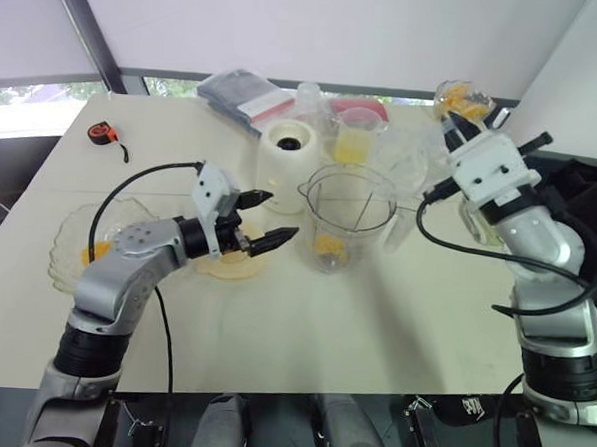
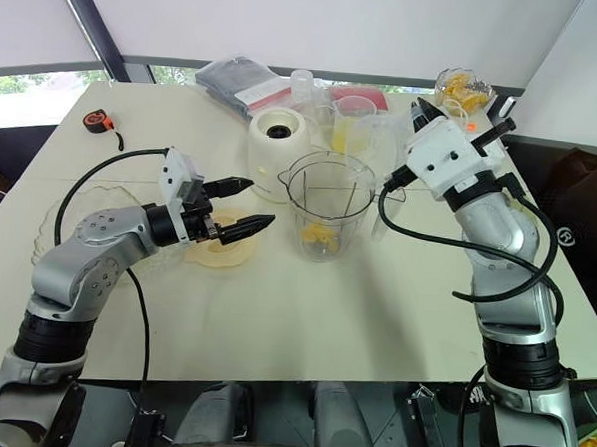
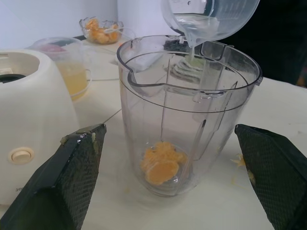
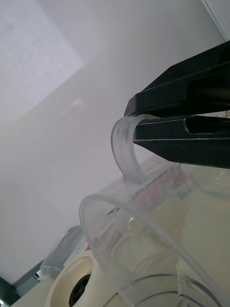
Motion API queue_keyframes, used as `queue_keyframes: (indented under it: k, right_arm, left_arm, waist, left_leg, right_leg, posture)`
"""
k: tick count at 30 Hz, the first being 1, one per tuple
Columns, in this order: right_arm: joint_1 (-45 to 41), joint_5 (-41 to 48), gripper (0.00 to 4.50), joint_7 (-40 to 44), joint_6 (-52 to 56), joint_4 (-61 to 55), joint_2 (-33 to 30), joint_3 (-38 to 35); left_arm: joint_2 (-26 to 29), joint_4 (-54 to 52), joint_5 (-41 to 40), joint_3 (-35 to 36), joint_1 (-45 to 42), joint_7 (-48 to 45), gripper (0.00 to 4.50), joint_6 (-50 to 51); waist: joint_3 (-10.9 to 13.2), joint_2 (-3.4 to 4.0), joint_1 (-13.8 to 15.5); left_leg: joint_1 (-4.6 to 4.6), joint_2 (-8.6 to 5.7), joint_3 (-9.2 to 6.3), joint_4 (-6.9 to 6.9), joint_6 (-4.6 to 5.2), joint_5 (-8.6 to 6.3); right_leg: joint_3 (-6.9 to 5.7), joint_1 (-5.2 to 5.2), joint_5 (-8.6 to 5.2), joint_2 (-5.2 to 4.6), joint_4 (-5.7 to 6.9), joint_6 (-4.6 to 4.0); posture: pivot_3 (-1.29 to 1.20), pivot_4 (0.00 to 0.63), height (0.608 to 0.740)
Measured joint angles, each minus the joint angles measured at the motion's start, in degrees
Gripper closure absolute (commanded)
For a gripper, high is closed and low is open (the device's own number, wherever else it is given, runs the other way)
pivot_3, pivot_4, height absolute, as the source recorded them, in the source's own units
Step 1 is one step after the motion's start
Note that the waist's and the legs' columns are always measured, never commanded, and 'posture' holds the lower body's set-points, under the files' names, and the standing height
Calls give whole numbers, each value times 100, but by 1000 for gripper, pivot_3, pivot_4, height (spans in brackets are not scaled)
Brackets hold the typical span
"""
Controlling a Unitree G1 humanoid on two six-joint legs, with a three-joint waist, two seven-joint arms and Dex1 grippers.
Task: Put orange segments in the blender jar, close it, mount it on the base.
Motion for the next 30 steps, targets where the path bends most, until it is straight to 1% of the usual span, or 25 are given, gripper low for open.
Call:
queue_keyframes:
  k: [8,17,23,27,30]
  right_arm:
    - [0,-158,4464,63,-158,0,-39,34]
    - [-32,-144,4464,103,-94,-3,-6,25]
    - [-139,287,4464,83,850,-8,324,-288]
    - [-283,811,4464,-69,1693,19,688,-782]
    - [-529,1230,4464,-218,2391,50,812,-1261]
  left_arm:
    - [0,-16,0,-5,4,16,22,0]
    - [-16,-15,2,-10,6,31,22,-1]
    - [-24,-15,7,-15,5,74,22,-2]
    - [-26,-11,11,-19,5,99,22,-2]
    - [-31,-6,18,-32,4,130,22,-3]
  waist:
    - [0,0,0]
    - [0,0,0]
    - [0,0,3]
    - [0,1,2]
    - [1,1,4]
  left_leg:
    - [0,0,0,0,0,0]
    - [0,0,0,0,0,0]
    - [1,0,-1,0,0,0]
    - [-1,0,0,0,0,0]
    - [-1,0,-1,0,0,0]
  right_leg:
    - [0,0,0,0,0,0]
    - [0,0,0,0,0,0]
    - [0,1,0,0,1,-1]
    - [0,0,1,0,1,0]
    - [0,1,1,0,1,0]
  posture:
    - [0,150,740]
    - [0,150,740]
    - [0,150,740]
    - [0,150,740]
    - [0,150,740]
